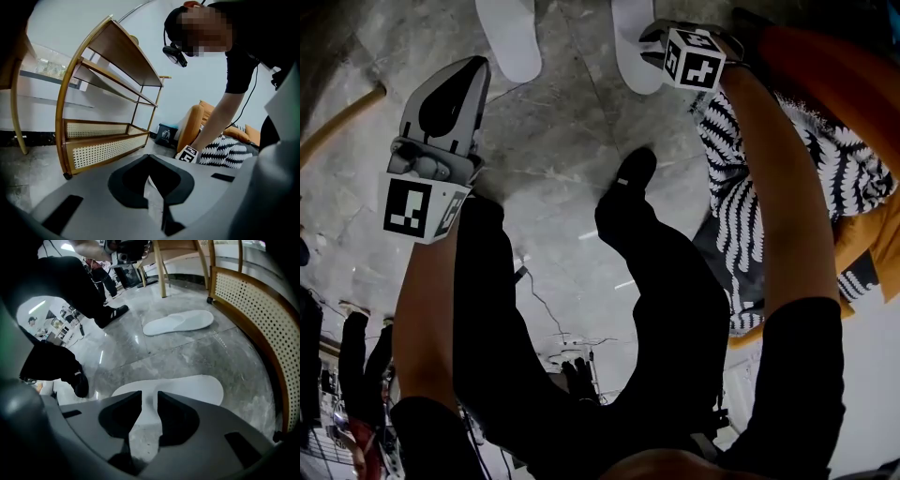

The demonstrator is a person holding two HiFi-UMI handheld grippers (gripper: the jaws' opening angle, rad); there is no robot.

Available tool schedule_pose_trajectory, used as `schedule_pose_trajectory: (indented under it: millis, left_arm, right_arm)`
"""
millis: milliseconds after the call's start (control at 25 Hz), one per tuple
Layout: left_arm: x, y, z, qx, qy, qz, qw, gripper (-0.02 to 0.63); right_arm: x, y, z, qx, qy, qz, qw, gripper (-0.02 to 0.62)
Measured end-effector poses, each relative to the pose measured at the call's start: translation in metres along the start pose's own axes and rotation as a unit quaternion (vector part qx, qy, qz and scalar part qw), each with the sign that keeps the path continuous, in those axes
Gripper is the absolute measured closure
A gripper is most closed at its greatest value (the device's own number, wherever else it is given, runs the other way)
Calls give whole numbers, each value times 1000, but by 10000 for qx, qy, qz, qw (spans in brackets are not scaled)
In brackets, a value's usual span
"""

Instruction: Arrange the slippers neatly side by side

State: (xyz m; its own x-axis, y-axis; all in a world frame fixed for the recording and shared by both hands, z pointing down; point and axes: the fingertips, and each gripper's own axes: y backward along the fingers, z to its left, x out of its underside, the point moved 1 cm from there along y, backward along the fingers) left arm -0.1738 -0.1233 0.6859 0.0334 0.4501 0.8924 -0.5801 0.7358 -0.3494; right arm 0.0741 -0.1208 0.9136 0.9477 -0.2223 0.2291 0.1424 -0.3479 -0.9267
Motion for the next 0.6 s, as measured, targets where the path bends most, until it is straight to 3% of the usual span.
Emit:
schedule_pose_trajectory:
  millis: [160, 280, 600]
  left_arm:
    - [12, 2, 2, 19, 34, 61, 10000, 592]
    - [16, 3, 3, 11, 59, 96, 9999, 592]
    - [-3, 7, -1, 17, 81, 48, 10000, 591]
  right_arm:
    - [6, -11, 4, -313, 264, 389, 9984, 482]
    - [6, -13, 2, -392, 279, 492, 9976, 535]
    - [0, 7, 9, -346, -245, 383, 9984, 557]
